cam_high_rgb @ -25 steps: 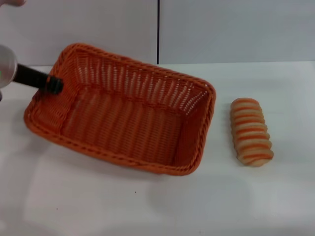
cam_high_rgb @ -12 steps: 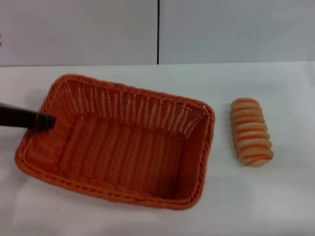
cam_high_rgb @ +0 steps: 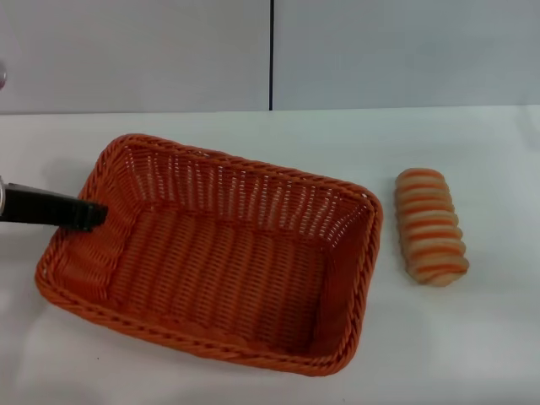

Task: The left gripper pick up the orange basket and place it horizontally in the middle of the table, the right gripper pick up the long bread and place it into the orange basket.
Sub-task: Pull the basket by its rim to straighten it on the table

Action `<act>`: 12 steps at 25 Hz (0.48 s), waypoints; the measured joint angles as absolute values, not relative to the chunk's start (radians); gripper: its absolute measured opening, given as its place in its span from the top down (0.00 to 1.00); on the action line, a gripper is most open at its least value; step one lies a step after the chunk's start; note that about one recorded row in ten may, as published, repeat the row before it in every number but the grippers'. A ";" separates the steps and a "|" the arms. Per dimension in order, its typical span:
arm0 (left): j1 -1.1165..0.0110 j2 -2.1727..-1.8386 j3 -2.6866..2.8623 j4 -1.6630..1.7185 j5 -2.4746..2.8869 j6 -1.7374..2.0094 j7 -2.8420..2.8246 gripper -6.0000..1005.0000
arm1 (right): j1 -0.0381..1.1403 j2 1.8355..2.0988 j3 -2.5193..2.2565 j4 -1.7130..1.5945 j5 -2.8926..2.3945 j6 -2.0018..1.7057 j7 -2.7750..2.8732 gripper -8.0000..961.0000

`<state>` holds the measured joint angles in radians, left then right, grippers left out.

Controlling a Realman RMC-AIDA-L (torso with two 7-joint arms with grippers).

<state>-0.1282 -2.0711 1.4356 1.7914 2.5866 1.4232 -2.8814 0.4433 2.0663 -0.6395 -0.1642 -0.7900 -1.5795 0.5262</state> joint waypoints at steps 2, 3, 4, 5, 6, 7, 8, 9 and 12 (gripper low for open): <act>-0.150 -2.070 1.424 1.771 2.585 1.432 -2.881 0.82 | 0.444 2.066 -0.640 -0.164 -0.790 -1.579 0.526 0.36; -0.161 -2.069 1.415 1.757 2.583 1.435 -2.881 0.82 | 0.444 2.066 -0.640 -0.164 -0.790 -1.578 0.526 0.36; -0.168 -2.069 1.409 1.748 2.580 1.437 -2.880 0.82 | 0.444 2.066 -0.640 -0.164 -0.789 -1.577 0.526 0.36; -0.176 -2.068 1.403 1.737 2.573 1.439 -2.880 0.82 | 0.445 2.066 -0.640 -0.164 -0.789 -1.576 0.526 0.36; -0.183 -2.068 1.395 1.728 2.565 1.440 -2.879 0.82 | 0.446 2.066 -0.640 -0.164 -0.789 -1.575 0.526 0.36; -0.190 -2.066 1.387 1.718 2.553 1.440 -2.877 0.82 | 0.446 2.066 -0.640 -0.164 -0.788 -1.575 0.526 0.36; -0.195 -2.065 1.382 1.711 2.546 1.441 -2.876 0.79 | 0.447 2.067 -0.640 -0.164 -0.787 -1.574 0.526 0.36; -0.201 -2.064 1.373 1.704 2.540 1.441 -2.874 0.76 | 0.447 2.068 -0.639 -0.164 -0.786 -1.573 0.526 0.36; -0.207 -2.064 1.364 1.697 2.537 1.445 -2.871 0.67 | 0.450 2.070 -0.635 -0.164 -0.783 -1.571 0.526 0.36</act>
<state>-0.2071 -2.0639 1.3638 1.6969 2.5365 1.4455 -2.8714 0.4501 2.0700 -0.6349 -0.1636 -0.7834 -1.5714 0.5262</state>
